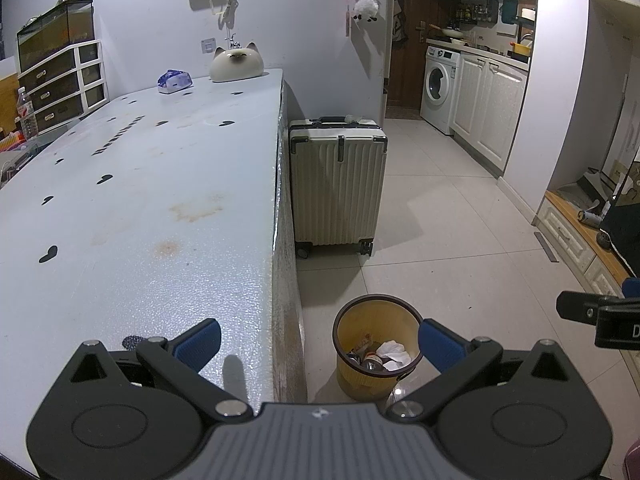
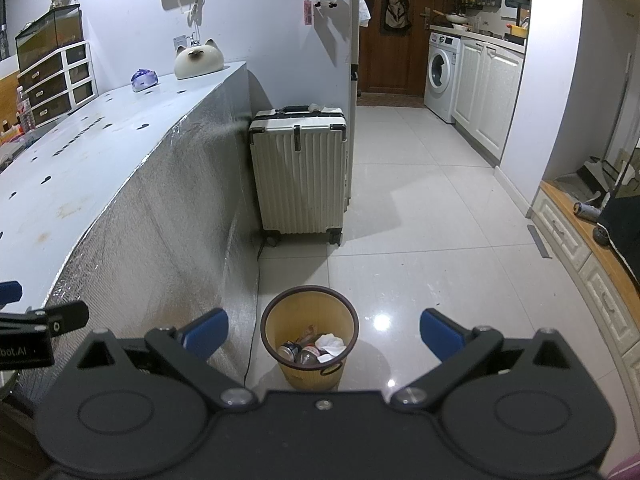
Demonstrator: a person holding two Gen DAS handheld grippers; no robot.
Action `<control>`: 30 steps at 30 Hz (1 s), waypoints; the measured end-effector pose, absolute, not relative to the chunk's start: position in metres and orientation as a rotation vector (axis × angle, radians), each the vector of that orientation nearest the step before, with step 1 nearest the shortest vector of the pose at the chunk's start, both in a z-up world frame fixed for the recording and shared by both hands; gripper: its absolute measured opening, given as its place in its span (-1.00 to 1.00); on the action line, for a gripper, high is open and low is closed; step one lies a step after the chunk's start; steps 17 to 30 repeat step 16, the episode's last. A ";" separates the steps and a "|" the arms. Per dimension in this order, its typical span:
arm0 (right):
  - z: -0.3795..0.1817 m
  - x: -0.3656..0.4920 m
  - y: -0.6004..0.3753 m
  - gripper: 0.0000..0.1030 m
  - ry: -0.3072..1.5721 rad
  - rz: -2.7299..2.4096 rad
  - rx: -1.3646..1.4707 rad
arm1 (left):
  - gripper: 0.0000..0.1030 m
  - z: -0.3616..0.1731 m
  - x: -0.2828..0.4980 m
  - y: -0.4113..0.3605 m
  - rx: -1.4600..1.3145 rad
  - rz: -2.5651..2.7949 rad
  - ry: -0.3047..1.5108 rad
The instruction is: Collect trash
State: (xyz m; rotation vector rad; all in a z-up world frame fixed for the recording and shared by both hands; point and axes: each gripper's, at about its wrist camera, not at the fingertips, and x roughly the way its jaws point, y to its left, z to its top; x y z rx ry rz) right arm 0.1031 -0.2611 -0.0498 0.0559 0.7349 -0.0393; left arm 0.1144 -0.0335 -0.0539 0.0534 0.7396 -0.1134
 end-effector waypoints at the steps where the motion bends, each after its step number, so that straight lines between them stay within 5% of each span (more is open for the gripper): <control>1: -0.050 0.103 -0.261 1.00 0.735 -0.039 0.056 | 1.00 -0.054 0.114 -0.033 0.053 -0.113 0.740; 30: -0.052 0.104 -0.262 1.00 0.738 -0.038 0.057 | 1.00 -0.054 0.115 -0.033 0.051 -0.110 0.740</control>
